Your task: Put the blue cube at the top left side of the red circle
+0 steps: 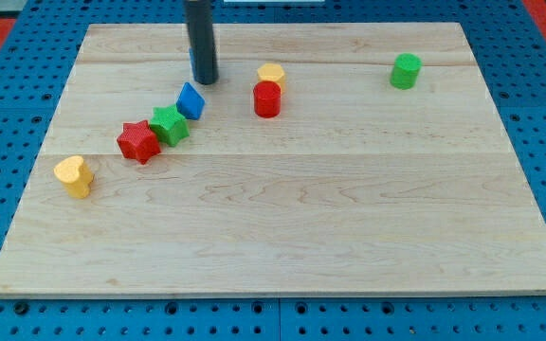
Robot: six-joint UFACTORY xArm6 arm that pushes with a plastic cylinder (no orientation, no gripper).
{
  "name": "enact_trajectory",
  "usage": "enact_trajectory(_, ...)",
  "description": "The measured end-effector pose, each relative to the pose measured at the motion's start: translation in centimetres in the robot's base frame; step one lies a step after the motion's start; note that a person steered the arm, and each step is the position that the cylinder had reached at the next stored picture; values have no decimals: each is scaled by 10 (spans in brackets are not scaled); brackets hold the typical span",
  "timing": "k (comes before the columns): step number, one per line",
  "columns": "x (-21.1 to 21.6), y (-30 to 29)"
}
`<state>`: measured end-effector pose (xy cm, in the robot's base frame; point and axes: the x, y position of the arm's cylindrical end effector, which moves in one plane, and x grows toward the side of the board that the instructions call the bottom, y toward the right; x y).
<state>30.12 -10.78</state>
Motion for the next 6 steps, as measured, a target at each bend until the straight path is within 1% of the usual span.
enact_trajectory(1, -7, -42)
enact_trajectory(2, -37, -115)
enact_trajectory(3, -57, -51)
enact_trajectory(4, -49, 23)
enact_trajectory(5, -50, 36)
enact_trajectory(6, -72, 20)
